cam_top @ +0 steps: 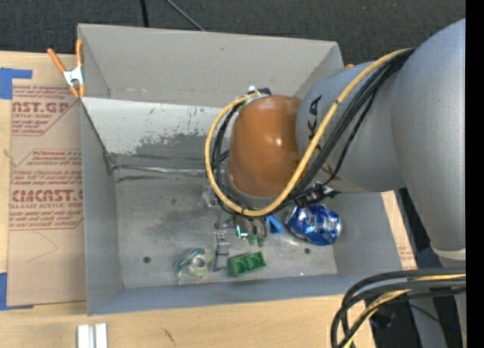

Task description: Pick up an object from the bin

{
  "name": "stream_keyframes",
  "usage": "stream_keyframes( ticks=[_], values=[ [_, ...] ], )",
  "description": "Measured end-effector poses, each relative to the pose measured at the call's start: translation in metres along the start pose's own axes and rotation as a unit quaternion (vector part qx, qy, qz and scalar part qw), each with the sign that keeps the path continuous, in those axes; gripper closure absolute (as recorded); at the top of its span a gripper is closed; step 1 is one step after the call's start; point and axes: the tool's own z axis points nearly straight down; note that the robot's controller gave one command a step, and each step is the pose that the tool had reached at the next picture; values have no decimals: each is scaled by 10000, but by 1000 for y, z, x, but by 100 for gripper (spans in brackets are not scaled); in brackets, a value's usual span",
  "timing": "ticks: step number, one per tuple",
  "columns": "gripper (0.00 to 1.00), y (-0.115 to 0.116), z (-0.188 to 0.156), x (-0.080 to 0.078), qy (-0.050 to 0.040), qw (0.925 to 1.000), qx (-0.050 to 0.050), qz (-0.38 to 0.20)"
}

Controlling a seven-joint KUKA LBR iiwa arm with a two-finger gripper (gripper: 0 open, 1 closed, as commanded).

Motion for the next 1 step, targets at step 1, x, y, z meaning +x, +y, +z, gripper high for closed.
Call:
stream_keyframes(
  ticks=[1],
  values=[
    [100, -1, -3, -2, -34, 10000, -5, 7]
  ],
)
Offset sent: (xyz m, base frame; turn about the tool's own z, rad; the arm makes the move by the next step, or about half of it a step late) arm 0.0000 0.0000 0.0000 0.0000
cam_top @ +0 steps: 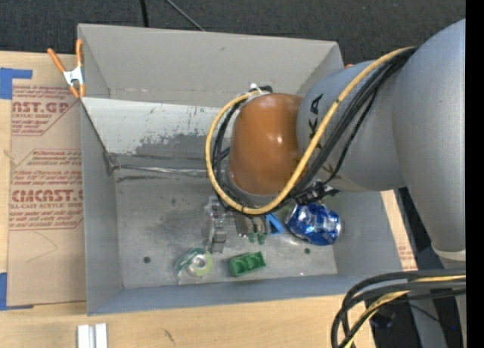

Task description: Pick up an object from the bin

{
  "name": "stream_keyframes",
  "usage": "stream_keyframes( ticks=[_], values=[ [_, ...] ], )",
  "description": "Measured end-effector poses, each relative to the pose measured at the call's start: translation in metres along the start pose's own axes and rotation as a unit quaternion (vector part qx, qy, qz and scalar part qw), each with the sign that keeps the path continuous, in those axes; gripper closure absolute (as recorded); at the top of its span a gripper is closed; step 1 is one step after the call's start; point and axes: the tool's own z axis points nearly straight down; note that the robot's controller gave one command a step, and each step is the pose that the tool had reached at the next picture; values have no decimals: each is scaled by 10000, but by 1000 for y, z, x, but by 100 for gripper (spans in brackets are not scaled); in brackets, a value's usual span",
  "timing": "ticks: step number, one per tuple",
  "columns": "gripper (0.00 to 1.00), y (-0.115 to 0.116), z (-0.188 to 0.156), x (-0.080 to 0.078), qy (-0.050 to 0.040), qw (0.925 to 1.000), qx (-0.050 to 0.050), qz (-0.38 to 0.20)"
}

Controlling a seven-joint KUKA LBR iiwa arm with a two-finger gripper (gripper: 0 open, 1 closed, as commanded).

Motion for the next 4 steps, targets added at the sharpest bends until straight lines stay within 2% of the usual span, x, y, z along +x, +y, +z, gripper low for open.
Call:
stream_keyframes(
  ticks=[1, 2, 3, 4],
  values=[
    [0, 0, 0, 0, 0, 10000, 0, -1],
    [0, 23, 76, 6, 37, 9990, 8, -444],
    [0, 26, 72, 17, -32, 9969, 1, -784],
    [100, 27, 70, 15, -72, 9969, -14, -780]
  ],
)
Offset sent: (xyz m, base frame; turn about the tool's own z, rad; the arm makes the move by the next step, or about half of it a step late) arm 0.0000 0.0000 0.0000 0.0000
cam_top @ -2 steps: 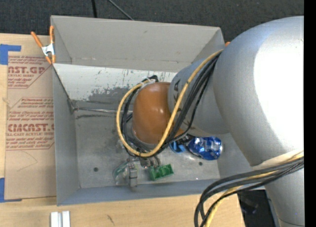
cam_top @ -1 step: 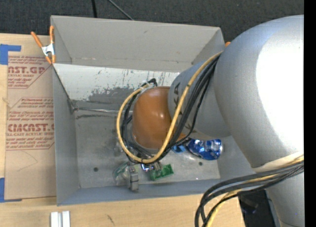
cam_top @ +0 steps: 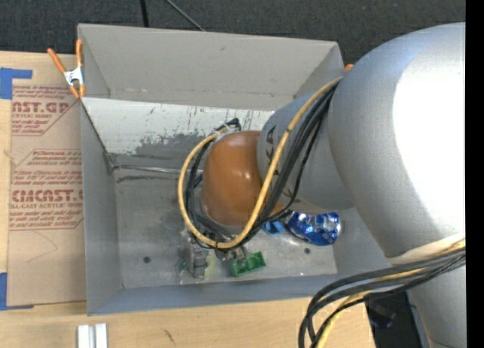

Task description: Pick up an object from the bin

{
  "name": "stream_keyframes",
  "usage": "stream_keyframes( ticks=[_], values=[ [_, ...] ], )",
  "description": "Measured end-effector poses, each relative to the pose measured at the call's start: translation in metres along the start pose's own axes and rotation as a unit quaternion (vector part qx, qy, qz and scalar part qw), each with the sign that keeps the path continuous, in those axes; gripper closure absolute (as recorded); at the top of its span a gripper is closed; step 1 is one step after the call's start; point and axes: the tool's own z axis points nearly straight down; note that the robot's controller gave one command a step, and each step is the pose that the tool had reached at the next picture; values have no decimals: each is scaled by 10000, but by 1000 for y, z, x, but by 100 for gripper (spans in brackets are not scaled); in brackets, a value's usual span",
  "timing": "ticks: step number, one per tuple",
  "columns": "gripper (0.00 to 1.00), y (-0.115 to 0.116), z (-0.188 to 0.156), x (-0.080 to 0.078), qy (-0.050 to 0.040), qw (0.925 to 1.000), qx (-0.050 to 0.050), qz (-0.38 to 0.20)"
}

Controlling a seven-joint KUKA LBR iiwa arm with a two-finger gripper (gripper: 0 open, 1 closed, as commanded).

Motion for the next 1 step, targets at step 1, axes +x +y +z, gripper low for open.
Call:
stream_keyframes(
  ticks=[1],
  values=[
    [100, 22, -113, -29, 19, 10000, 3, -96]
  ],
)
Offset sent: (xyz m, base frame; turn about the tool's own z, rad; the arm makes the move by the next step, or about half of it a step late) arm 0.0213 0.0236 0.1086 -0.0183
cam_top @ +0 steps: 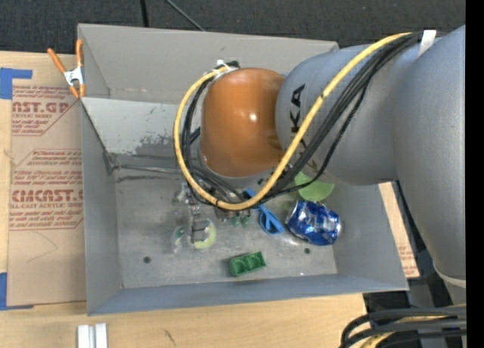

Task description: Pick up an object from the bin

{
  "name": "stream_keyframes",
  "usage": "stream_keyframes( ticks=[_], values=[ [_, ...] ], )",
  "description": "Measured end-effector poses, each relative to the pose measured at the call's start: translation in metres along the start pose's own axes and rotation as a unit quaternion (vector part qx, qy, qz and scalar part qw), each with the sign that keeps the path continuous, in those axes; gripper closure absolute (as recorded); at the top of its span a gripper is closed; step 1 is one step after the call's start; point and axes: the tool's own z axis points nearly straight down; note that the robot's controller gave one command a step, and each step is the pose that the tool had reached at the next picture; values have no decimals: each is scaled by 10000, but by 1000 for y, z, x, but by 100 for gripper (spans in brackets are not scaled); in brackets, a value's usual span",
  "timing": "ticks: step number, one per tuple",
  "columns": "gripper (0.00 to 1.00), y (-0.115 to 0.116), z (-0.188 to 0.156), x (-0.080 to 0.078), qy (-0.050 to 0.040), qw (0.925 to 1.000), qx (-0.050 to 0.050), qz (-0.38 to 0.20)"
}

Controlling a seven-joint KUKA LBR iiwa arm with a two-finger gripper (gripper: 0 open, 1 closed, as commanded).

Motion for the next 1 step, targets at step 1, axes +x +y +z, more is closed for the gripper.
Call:
stream_keyframes(
  ticks=[1],
  values=[
    [100, 1, -39, -10, 16, 10000, 5, -11]
  ],
)
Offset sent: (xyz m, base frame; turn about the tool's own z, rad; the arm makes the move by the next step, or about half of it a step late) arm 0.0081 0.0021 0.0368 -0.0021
